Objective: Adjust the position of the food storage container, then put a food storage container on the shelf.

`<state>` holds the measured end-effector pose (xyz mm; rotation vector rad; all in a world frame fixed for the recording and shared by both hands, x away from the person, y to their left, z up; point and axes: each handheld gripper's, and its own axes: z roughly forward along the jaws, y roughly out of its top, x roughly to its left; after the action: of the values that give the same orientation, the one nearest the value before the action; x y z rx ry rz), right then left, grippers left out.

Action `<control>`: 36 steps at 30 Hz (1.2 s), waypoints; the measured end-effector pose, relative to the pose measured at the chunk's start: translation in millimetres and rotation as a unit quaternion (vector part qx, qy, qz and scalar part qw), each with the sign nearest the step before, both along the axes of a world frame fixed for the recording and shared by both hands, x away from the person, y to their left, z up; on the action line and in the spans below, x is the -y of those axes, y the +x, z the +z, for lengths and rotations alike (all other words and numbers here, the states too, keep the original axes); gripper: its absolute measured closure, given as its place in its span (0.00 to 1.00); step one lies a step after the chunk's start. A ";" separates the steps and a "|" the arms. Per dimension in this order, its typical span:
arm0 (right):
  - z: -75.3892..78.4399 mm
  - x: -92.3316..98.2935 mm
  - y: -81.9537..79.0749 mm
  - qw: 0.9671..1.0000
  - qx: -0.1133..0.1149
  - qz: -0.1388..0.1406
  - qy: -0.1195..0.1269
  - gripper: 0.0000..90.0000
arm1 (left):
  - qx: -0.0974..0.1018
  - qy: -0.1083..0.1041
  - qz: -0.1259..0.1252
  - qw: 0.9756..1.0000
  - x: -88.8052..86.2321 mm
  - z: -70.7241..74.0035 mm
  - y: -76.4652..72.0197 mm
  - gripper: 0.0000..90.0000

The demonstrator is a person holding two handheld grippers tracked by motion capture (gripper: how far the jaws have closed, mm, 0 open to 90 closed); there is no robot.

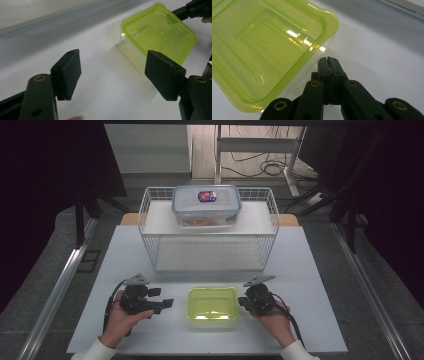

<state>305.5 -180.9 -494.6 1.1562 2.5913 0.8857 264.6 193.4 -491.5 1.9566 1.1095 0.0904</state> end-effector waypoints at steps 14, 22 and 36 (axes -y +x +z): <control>7.8 25.1 -0.5 0.999 0.002 -0.025 0.033 0.98 | 0.005 -0.006 0.008 1.000 1.8 2.2 -1.5 0.31; 12.7 33.1 -1.0 0.997 -0.002 -0.023 0.067 0.85 | -0.006 -0.019 0.007 1.000 4.0 2.7 -1.3 0.30; 14.6 38.0 0.8 0.990 -0.024 -0.027 0.134 0.53 | -0.025 -0.026 0.004 0.999 16.8 0.2 -2.9 0.26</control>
<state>306.3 -218.9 -480.0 1.3208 2.5215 1.2375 261.7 176.6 -491.2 1.9164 1.1425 0.0160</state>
